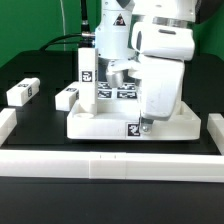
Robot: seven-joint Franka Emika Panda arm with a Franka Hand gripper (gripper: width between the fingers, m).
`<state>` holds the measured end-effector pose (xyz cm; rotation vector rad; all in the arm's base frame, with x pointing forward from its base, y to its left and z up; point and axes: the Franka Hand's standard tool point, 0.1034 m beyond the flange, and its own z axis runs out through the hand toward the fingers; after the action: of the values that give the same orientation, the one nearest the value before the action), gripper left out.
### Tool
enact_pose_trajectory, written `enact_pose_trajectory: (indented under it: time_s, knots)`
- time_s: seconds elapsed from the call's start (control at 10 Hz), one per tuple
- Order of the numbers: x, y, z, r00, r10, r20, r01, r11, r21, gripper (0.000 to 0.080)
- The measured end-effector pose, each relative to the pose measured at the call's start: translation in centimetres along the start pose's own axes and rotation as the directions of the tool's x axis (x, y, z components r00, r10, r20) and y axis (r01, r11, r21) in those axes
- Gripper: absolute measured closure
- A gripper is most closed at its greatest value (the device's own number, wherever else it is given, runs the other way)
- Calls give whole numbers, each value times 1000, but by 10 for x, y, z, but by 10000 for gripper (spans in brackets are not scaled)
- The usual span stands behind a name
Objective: Assemble desk
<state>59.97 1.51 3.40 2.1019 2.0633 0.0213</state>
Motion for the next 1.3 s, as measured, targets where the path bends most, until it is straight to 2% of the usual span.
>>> enact_pose_trajectory:
  time_s: [0.1,0.2,0.4,0.5,0.6,0.8,1.1,1.2,1.3]
  knots:
    - [9,7,1,1000,-10,-3,10,1000,-6,739]
    - [14,13,3,1000,-16,-2,16,1000,-2,739]
    - [14,27,3,1000,-15,5,15,1000,1,739]
    - [14,33,3,1000,-9,13,9,1000,12,739]
    - [15,39,4,1000,-2,15,2,1000,8,739]
    - [24,48,7,999,38,16,-39,999,13,739]
    - [27,50,8,998,52,22,-53,998,15,739]
    - [28,51,7,998,61,22,-61,998,13,668]
    - [27,53,2,998,62,22,-62,998,8,668]
